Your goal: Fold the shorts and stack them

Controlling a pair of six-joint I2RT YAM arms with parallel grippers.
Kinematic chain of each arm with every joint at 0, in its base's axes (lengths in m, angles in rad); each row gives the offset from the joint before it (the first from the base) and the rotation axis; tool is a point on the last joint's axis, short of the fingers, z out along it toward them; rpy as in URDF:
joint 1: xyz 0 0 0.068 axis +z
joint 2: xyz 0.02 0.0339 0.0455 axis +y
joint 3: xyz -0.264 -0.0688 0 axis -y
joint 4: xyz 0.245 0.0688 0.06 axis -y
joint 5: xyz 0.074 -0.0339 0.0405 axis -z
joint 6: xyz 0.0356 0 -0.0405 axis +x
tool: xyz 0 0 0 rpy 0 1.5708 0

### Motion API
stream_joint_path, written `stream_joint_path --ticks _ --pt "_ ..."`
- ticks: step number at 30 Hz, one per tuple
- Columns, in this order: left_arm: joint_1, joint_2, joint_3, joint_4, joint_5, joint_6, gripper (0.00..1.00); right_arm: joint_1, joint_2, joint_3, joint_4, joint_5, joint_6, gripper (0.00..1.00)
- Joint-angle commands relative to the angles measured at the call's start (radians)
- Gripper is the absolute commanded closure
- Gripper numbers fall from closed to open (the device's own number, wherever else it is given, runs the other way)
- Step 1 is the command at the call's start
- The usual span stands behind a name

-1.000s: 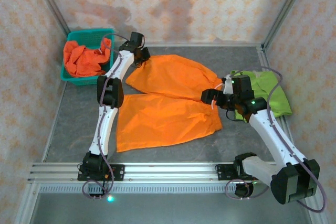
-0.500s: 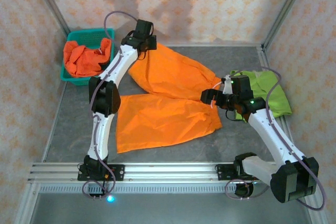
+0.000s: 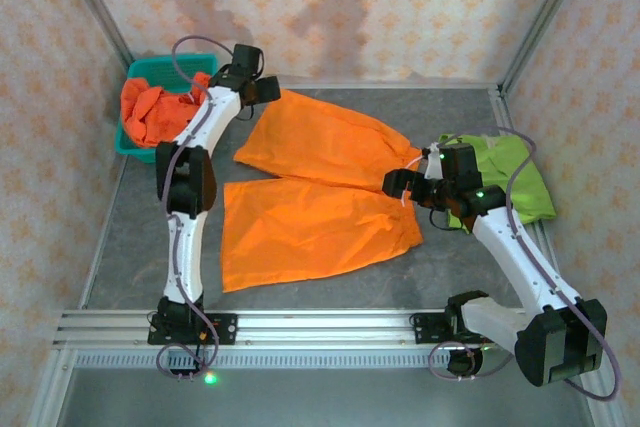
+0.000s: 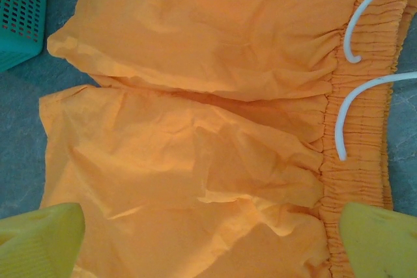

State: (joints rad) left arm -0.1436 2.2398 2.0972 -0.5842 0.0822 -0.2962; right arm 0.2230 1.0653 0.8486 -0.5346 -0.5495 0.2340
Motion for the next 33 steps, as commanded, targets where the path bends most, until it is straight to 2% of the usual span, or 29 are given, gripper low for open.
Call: stream_joint_path --ticks 1,3,8,13,16,19,26,33 --pt "-0.024 -0.287 -0.131 0.085 0.095 -0.057 0.11 0.004 0.004 -0.006 0.029 0.024 0.039 0.0" --pt "-0.027 -0.416 -0.267 0.1 0.118 -0.092 0.04 0.003 0.012 -0.008 0.024 0.022 0.056 0.0" --pt "-0.031 -0.715 -0.671 0.188 0.193 -0.211 0.0 0.004 0.027 -0.038 0.022 -0.004 0.107 0.0" --pt "-0.067 -1.001 -1.052 0.218 0.187 -0.349 0.0 0.004 0.024 -0.099 0.034 -0.038 0.165 0.0" --pt "-0.091 -1.144 -1.219 0.205 0.197 -0.413 0.0 0.007 0.028 -0.145 0.055 -0.07 0.207 0.0" --pt "-0.119 -1.262 -1.349 0.173 0.206 -0.464 0.0 0.014 0.036 -0.184 0.061 -0.075 0.23 0.0" --pt "-0.134 -1.516 -1.521 -0.048 0.155 -0.591 0.01 0.015 0.046 -0.233 0.049 -0.041 0.268 0.0" --pt "-0.136 -1.762 -1.664 -0.145 0.143 -0.729 0.03 0.014 0.192 -0.23 0.096 -0.026 0.283 0.0"
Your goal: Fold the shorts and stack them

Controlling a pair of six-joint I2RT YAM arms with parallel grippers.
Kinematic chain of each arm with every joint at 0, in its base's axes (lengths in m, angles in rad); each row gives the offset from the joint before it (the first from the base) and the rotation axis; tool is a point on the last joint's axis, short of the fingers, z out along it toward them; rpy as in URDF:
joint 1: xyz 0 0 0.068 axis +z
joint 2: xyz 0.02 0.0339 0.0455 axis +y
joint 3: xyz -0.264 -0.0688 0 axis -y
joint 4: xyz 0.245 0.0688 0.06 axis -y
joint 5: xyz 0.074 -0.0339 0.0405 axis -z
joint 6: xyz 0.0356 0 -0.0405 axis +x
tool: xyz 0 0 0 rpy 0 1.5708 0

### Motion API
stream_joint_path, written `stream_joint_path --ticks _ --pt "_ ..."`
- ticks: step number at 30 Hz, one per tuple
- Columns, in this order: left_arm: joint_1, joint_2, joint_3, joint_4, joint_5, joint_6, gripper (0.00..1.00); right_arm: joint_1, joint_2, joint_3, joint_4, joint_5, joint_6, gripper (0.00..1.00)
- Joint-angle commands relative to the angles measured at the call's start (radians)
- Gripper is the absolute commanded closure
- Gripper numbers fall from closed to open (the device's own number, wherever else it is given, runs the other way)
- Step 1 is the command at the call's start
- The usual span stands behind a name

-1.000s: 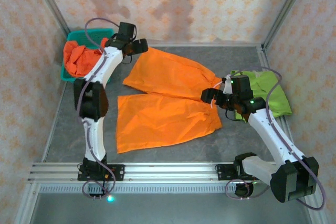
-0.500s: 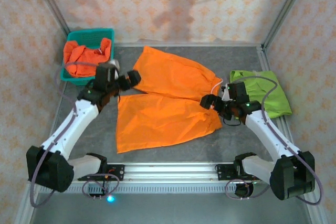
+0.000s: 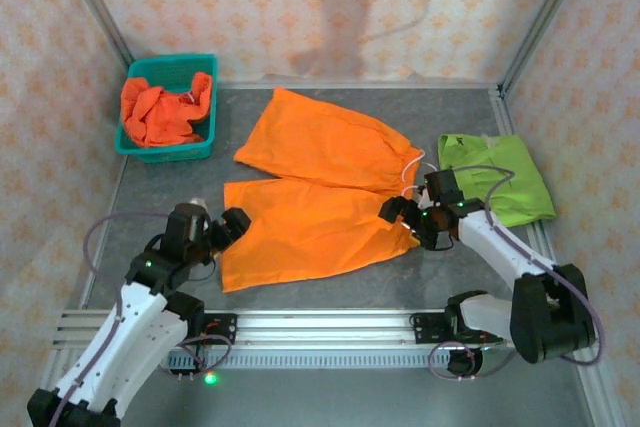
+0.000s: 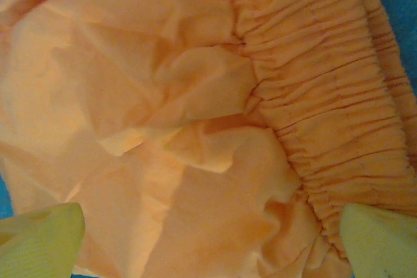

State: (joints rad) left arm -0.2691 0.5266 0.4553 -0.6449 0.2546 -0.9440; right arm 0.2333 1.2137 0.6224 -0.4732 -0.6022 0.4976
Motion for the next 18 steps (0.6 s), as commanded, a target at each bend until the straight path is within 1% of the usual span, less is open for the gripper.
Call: stream_joint_path --ticks 1,4,6,10,13,18 --pt "-0.01 -0.067 -0.026 -0.103 -0.029 -0.087 0.03 0.004 0.068 -0.004 0.047 0.025 0.022 0.0" --pt "-0.012 -0.093 -0.018 -0.166 -0.032 -0.084 0.03 0.004 0.121 0.007 0.058 0.028 0.021 0.0" --pt "-0.013 -0.09 0.004 -0.219 -0.048 -0.071 0.06 0.004 0.128 0.019 0.044 0.028 0.021 0.0" --pt "-0.029 -0.057 0.048 -0.336 -0.092 -0.052 0.13 0.004 0.03 0.025 0.017 0.036 0.043 0.0" --pt "-0.054 -0.029 0.057 -0.377 -0.113 -0.05 0.19 0.004 -0.066 0.044 -0.039 0.063 0.039 0.0" --pt "-0.143 0.025 0.04 -0.404 -0.161 -0.097 0.29 0.004 -0.134 0.073 -0.097 0.073 0.036 0.0"
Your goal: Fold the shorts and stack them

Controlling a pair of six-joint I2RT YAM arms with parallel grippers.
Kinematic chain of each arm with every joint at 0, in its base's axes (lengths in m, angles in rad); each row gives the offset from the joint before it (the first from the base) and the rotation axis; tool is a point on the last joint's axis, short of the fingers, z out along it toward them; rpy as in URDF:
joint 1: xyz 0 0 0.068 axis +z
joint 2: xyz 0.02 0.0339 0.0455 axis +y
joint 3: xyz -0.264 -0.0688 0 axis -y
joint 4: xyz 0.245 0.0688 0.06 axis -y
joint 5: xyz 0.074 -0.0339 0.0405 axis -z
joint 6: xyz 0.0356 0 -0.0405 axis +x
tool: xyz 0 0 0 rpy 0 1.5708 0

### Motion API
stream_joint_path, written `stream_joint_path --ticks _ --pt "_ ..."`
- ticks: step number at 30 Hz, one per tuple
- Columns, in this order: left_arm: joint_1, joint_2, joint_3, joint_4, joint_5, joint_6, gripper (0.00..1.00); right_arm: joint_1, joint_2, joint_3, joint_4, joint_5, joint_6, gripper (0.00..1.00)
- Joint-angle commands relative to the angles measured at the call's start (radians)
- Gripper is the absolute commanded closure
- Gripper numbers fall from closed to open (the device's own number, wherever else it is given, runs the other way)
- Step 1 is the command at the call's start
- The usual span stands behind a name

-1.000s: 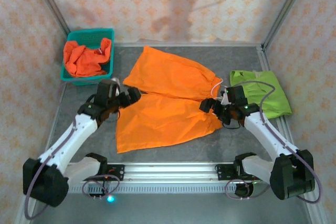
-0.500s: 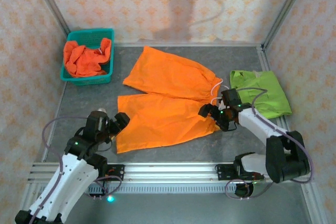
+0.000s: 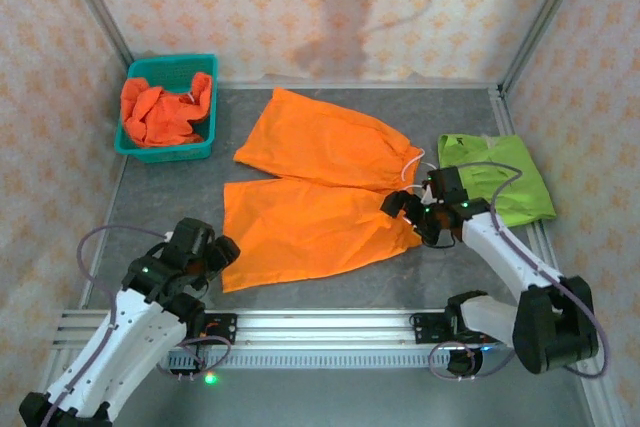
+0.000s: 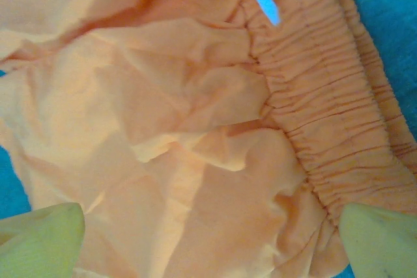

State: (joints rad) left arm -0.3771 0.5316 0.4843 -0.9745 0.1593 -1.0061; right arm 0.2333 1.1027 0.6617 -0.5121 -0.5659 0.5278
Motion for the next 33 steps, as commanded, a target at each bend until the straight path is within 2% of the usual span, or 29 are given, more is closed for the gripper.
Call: stream_joint_path --ticks 1,3,6,12,22,33 --pt "-0.056 0.024 0.004 -0.075 -0.069 -0.052 0.31 0.004 -0.026 0.039 -0.063 0.033 0.007 0.0" --pt "-0.102 0.028 -0.013 -0.075 -0.088 -0.093 0.35 0.004 -0.03 0.043 -0.063 0.031 0.006 0.0" --pt "-0.174 0.043 -0.036 -0.063 -0.118 -0.144 0.46 0.004 -0.026 0.04 -0.056 0.034 0.002 0.0" --pt "-0.3 0.193 -0.003 -0.085 -0.216 -0.18 0.5 0.004 -0.006 0.036 -0.034 0.024 -0.019 0.0" --pt "-0.393 0.424 0.003 -0.001 -0.244 -0.203 0.54 0.004 0.022 0.015 -0.014 0.021 -0.046 0.01" --pt "-0.436 0.493 -0.05 0.116 -0.195 -0.239 0.6 0.004 0.023 0.012 -0.029 0.026 -0.063 0.01"
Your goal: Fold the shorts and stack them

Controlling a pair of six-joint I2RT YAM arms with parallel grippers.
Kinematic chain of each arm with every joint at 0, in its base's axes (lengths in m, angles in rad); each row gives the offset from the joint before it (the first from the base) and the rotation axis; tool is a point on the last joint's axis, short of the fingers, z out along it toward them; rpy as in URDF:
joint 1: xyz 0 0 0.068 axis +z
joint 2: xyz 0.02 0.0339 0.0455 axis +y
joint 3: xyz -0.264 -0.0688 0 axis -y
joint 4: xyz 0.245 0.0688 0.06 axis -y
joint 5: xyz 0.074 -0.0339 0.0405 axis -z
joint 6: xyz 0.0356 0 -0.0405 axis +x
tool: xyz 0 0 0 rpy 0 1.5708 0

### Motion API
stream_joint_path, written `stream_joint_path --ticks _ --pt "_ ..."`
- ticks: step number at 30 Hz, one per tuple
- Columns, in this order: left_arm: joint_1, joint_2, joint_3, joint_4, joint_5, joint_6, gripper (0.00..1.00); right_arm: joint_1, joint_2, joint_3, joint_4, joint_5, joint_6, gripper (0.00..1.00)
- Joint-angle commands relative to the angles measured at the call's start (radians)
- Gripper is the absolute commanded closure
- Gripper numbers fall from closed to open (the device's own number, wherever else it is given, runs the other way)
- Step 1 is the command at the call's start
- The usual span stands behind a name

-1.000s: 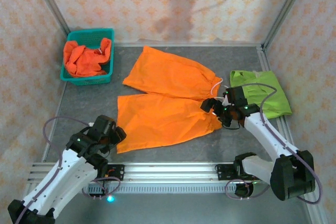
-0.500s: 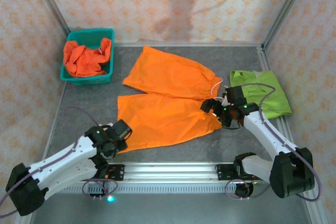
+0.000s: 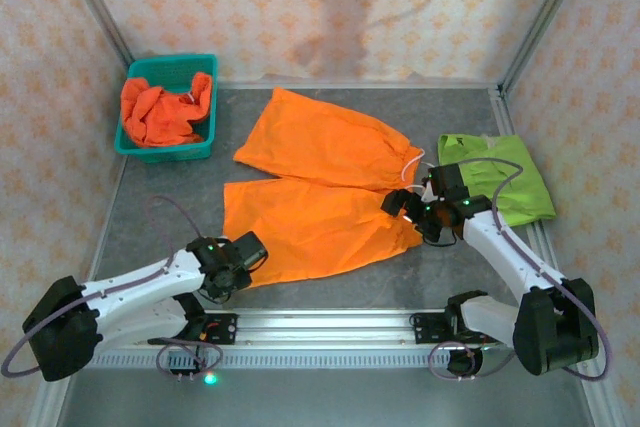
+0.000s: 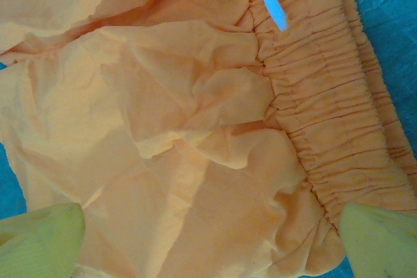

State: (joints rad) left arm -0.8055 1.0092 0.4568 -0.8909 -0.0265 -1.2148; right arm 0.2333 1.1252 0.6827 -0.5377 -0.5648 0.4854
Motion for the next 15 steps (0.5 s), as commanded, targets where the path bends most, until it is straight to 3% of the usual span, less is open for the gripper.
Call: stream_joint_path --ticks 1,7,15 --pt "-0.008 0.022 -0.025 0.033 -0.011 -0.031 0.62 0.004 0.001 -0.008 -0.004 0.026 -0.021 0.01" --pt "-0.01 0.037 -0.055 0.059 -0.013 -0.033 0.68 0.004 0.001 -0.008 -0.012 0.028 -0.022 0.01" --pt "-0.009 -0.025 -0.014 0.002 -0.084 -0.018 1.0 0.004 -0.008 -0.011 -0.033 0.041 -0.017 0.01"
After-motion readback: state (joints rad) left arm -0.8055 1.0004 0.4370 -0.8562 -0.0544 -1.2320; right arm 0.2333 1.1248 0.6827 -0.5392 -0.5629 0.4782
